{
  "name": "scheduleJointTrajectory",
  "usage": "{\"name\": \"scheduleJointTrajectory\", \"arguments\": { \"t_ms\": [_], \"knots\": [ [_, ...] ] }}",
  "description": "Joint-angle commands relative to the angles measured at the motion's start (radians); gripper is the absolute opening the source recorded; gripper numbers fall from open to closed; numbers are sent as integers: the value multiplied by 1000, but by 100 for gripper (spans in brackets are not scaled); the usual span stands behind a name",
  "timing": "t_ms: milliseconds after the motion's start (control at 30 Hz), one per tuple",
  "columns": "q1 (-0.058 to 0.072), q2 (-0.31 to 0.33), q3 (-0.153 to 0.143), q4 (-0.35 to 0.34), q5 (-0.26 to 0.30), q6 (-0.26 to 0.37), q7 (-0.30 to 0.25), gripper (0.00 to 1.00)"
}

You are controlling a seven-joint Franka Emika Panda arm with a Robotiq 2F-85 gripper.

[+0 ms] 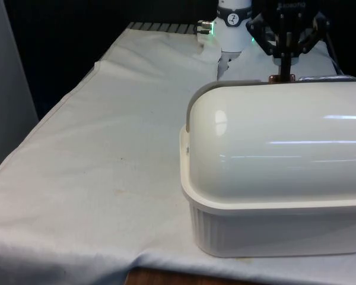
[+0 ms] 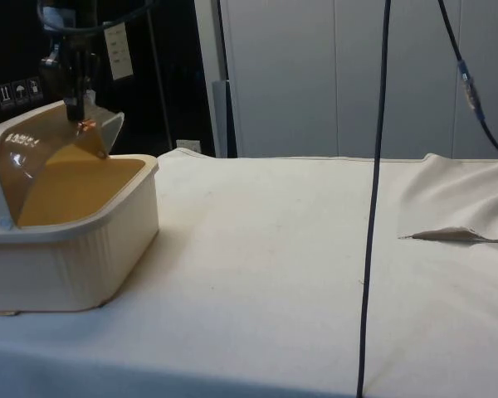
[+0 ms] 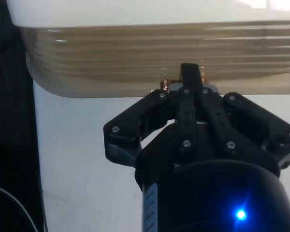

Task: Open the lid, then close it.

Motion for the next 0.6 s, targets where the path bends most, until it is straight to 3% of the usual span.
{"name": "scheduleJointTrajectory", "arguments": {
  "t_ms": [0, 567],
  "knots": [
    [1, 6, 0, 4, 1, -17, 9, 0],
    [5, 12, 2, 10, 3, -132, 46, 0]
  ]
}}
